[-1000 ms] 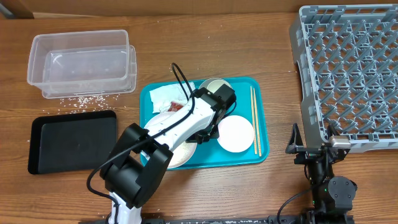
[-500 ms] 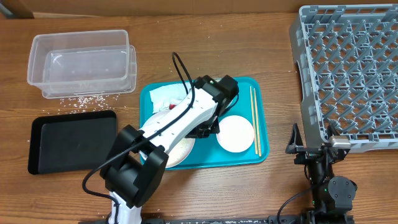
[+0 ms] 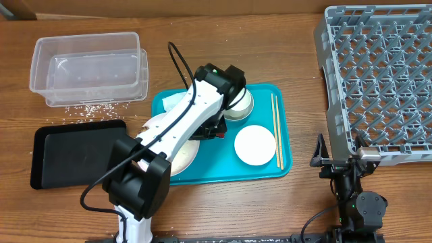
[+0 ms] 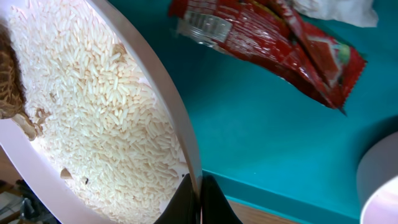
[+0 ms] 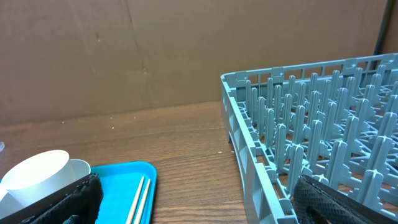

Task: Sort waste into correct bins and load items into the dishwasher
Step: 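Grasp the white plate rim with the left gripper and lift it, then tilt the plate over the black tray to dump the rice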

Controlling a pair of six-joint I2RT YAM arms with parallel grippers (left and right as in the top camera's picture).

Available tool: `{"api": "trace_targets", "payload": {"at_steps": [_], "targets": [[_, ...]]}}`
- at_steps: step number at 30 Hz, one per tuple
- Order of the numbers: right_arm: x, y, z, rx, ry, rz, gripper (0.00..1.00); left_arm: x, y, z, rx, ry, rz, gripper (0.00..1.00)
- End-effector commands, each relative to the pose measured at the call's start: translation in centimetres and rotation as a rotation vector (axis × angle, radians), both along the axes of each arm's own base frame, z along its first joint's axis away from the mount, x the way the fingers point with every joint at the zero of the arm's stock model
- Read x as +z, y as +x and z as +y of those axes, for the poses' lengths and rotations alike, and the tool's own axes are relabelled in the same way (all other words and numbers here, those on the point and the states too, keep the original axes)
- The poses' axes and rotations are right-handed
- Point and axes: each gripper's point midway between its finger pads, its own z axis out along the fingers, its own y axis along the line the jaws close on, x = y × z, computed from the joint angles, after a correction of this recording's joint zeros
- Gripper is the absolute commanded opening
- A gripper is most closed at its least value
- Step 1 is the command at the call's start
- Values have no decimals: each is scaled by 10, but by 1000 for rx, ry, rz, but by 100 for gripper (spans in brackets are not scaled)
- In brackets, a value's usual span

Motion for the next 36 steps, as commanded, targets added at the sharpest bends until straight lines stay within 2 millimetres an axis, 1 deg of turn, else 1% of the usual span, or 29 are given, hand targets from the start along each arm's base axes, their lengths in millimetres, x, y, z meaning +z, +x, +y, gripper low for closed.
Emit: {"api": "trace_targets", "payload": {"at_steps": [1, 4, 8, 13, 19, 22, 25, 29, 31, 33, 36], "targets": [[-1, 0, -2, -12, -4, -8, 100, 12, 13, 15, 35, 39, -40, 4], [-1, 0, -2, -12, -4, -8, 100, 18, 15, 29, 74, 41, -37, 4], [-1, 0, -2, -12, -4, -8, 100, 27, 23, 57, 141, 35, -45, 4], [-1, 0, -2, -12, -4, -8, 100, 42, 32, 99, 250, 14, -81, 4], [-1, 0, -2, -12, -4, -8, 100, 55, 37, 149, 376, -17, -113, 4], [-1, 0, -2, -12, -4, -8, 100, 52, 42, 160, 428, -93, -109, 4], [-1, 0, -2, -12, -4, -8, 100, 50, 55, 164, 426, -213, -132, 4], [-1, 0, -2, -12, -4, -8, 100, 50, 67, 177, 464, -320, -172, 4], [-1, 0, -2, -12, -4, -8, 100, 51, 69, 182, 475, -368, -181, 4], [-1, 0, -2, -12, -4, -8, 100, 53, 72, 194, 497, -412, -197, 4], [-1, 0, -2, -12, -4, -8, 100, 56, 74, 204, 522, -494, -217, 4]]}}
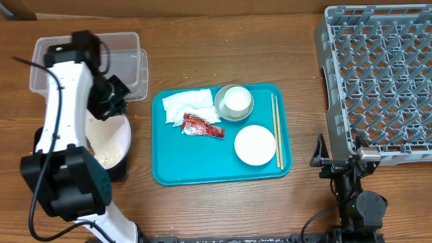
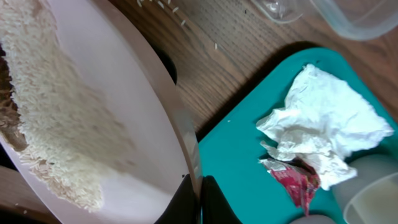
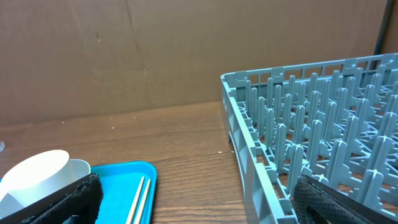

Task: Sort waste into correct bins and load items into the dishwasher
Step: 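Tilt the plate over the black tray to dump the rice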

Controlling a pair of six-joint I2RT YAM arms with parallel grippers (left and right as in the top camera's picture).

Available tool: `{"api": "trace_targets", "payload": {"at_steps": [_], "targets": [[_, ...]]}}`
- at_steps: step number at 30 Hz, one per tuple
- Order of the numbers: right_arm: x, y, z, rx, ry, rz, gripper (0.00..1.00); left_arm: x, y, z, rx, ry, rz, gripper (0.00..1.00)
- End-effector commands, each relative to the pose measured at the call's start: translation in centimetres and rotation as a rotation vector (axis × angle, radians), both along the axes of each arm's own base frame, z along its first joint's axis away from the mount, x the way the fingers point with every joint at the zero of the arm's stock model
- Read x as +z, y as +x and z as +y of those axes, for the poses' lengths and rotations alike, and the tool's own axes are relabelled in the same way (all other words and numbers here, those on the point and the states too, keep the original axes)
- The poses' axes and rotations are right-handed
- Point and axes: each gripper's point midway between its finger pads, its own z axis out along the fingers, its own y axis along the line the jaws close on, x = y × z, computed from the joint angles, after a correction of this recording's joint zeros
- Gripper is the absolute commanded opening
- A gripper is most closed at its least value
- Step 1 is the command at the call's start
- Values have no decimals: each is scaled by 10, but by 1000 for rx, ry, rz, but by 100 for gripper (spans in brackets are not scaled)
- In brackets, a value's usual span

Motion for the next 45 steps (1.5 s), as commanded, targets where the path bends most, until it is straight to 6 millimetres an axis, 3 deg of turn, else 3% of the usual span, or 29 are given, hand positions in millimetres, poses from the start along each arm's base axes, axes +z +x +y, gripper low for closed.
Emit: {"api": "trace_targets", "payload": {"at_steps": [1, 15, 25, 35, 45], "targets": [[-1, 0, -2, -12, -4, -8, 100, 21, 8, 6, -14, -136, -111, 4], [-1, 0, -2, -12, -4, -8, 100, 49, 12, 44, 31, -427, -341, 4], [-1, 0, -2, -12, -4, -8, 100, 85, 9, 59, 70, -641, -539, 4], [-1, 0, -2, -12, -4, -8, 100, 87, -14, 100, 175, -633, -577, 4], [-1, 0, -2, -12, -4, -8, 100, 101, -30, 120, 203, -671, -677, 4]]}}
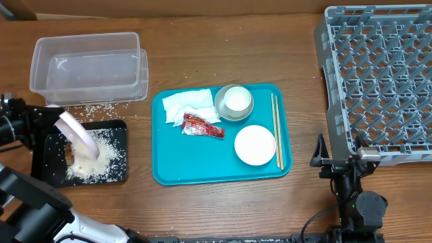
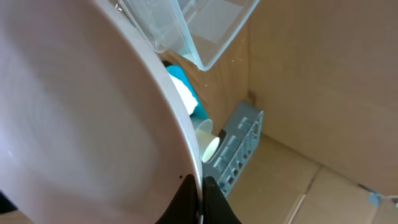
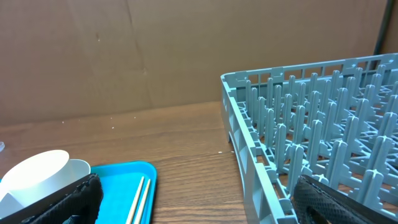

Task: Sort waste into correct bins and load items into the dishwasher
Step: 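Tilt the plate over the black tray to dump the rice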

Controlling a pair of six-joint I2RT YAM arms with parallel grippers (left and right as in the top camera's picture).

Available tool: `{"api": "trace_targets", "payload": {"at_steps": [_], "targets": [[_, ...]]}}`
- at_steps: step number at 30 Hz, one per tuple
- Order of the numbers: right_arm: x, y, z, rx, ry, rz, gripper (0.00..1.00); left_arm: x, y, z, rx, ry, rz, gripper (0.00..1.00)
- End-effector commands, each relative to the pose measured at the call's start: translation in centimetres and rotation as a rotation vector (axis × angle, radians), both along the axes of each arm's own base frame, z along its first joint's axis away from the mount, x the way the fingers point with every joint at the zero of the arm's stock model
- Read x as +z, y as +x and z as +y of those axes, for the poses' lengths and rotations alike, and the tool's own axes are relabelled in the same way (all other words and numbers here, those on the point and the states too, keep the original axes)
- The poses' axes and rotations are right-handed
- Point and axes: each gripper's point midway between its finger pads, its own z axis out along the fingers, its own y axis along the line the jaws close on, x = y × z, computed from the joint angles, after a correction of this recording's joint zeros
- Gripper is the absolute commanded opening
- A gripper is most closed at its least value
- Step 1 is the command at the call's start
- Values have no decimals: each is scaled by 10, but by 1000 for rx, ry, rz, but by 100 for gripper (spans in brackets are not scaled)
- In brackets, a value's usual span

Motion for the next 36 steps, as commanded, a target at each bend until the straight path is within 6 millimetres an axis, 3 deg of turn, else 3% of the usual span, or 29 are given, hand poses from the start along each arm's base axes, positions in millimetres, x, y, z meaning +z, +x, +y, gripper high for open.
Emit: {"api": "trace_targets", "payload": {"at_steps": [1, 10, 16, 25, 30, 33, 36], "targets": [[-1, 0, -2, -12, -4, -7, 100, 24, 3, 4, -4, 26, -128, 4], [-1, 0, -2, -12, -4, -7, 100, 36, 6, 1, -49, 49, -257, 4], [-1, 0, -2, -12, -4, -7, 100, 27, -2, -1, -48, 35, -177, 4], [-1, 0, -2, -12, -3, -7, 100, 21, -10, -22, -126, 58, -94, 4], [-1, 0, -2, -12, -4, -7, 100, 34, -8, -65, -239, 124, -66, 4], [-1, 0, -2, -12, -4, -7, 100, 48, -10, -111, -370, 191, -84, 4], [-1, 0, -2, -12, -4, -7, 100, 46, -20, -153, -520, 292, -29, 4]]}}
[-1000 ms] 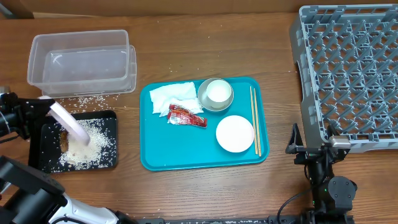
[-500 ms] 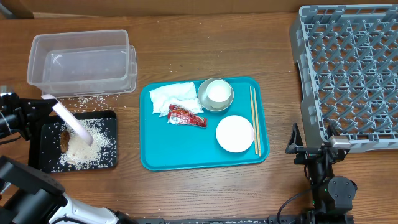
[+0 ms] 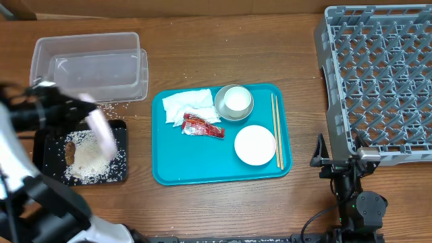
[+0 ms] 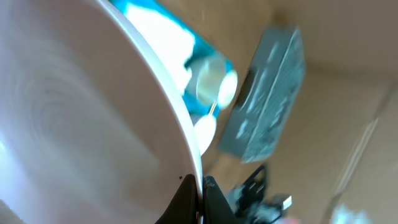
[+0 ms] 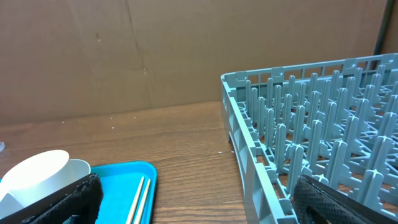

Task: Sort waste into correct bins and load items into the dishwasher
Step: 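Tilt the plate over the black tray to dump the rice, then set the emptied white plate back on the teal tray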

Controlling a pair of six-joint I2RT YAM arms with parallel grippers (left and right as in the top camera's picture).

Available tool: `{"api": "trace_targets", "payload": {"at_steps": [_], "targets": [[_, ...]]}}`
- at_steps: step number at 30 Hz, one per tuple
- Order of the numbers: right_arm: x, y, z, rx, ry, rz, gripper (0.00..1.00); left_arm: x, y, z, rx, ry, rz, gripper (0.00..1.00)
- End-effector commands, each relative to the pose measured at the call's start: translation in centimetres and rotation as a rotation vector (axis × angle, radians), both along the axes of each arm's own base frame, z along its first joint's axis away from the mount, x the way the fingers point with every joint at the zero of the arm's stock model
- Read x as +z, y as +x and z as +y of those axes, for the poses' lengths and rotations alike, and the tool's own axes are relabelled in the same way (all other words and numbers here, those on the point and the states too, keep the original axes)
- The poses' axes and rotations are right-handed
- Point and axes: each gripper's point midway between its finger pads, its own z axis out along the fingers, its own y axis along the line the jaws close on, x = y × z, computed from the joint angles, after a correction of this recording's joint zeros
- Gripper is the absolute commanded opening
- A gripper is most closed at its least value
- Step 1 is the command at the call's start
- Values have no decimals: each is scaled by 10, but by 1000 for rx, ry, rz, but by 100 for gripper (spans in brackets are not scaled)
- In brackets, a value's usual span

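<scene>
My left gripper [image 4: 200, 198] is shut on the rim of a white plate [image 4: 81, 118], whose face shows bare. In the overhead view the plate [image 3: 99, 131] is a blur, tilted on edge over the black tray [image 3: 46, 137], with the left gripper [image 3: 79, 108] at its upper end. A pile of rice [image 3: 88, 156] and a brown scrap lie in that tray. The teal tray [image 3: 202, 162] holds a crumpled napkin [image 3: 187, 105], a red wrapper [image 3: 202, 126], a bowl [image 3: 234, 101], a small white plate [image 3: 255, 144] and chopsticks [image 3: 275, 128]. My right gripper [image 5: 199, 205] stands open beside the grey dish rack [image 3: 378, 74].
A clear plastic bin [image 3: 88, 67] stands behind the black tray, with loose rice grains [image 3: 115, 106] on the wood in front of it. The dish rack's near wall [image 5: 261, 168] is close on the right of the right gripper, and the teal tray's corner [image 5: 118, 177] on its left.
The plate has shifted right and toward the bin over the black tray, and the left arm has risen with it. The wrist view has swung round and is blurred. The right arm is unchanged.
My left gripper first gripped the rim of a rice-filled plate on the teal tray. Then it held the plate at the black tray, rice still in it. Then the plate stood on edge with the rice in the tray. Now the bare plate is held over it.
</scene>
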Motion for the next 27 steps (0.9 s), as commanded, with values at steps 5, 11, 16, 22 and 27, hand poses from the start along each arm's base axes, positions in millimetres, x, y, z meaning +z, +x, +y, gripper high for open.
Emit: {"api": "trace_targets", "payload": {"at_steps": [5, 11, 16, 22, 27], "targets": [[-1, 0, -2, -12, -4, -8, 100, -16, -36, -92, -311, 412, 186, 4], [-1, 0, -2, -12, -4, -8, 100, -54, -44, -165, -434, 706, 240, 4], [-1, 0, -2, -12, -4, -8, 100, -93, -48, -206, -444, 859, 273, 4], [-1, 0, -2, -12, -4, -8, 100, -143, -49, -229, -448, 1006, 345, 4], [-1, 0, -2, -12, -4, -8, 100, -179, -52, -235, -476, 1056, 425, 4]]}}
